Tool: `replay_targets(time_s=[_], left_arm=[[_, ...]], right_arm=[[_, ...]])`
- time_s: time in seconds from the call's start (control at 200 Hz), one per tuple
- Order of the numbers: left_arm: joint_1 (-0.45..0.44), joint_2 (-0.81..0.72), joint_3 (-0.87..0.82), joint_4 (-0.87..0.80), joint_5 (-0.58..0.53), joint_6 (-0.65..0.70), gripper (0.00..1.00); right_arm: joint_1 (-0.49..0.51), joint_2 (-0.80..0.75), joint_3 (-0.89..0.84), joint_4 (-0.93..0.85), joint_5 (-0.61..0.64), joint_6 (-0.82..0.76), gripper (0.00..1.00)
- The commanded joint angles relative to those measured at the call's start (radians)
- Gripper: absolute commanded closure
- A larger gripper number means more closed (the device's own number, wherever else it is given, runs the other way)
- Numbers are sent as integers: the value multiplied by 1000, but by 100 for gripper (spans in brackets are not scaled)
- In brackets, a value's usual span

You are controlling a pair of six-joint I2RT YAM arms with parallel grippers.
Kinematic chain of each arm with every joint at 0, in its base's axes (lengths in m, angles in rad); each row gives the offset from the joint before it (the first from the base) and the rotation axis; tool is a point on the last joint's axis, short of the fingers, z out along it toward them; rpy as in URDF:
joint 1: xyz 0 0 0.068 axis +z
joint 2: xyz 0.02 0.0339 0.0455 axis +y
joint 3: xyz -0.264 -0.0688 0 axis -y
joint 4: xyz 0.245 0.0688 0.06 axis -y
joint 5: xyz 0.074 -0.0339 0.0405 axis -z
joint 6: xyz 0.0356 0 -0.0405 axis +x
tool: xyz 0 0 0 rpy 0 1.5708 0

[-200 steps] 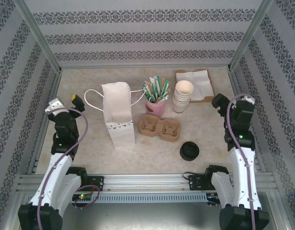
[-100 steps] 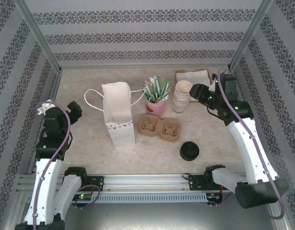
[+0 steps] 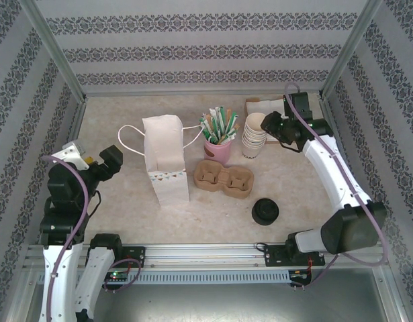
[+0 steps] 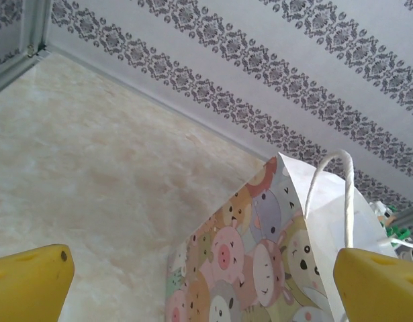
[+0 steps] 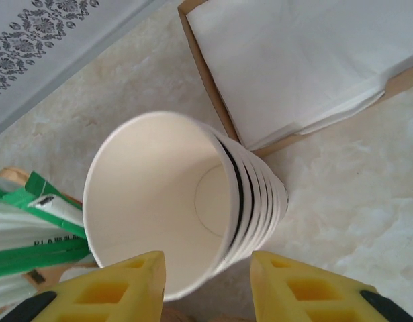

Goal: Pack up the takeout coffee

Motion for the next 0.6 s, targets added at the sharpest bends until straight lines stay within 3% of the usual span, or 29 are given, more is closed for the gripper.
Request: replay_targets(time_s=[0.0, 0.23, 0.395, 0.595], left_arm=[[8, -7, 52, -45, 32, 21, 0], [8, -17, 123, -69, 35, 39, 0], [7, -3, 142, -66, 103, 47, 3], [7, 38, 153, -42, 236, 55, 6]], right_arm=[[11, 20, 35, 19, 58, 20, 63], [12, 52, 32, 28, 93, 40, 65], [14, 65, 35, 36, 86, 46, 74], [20, 84, 41, 41, 77, 50, 79]])
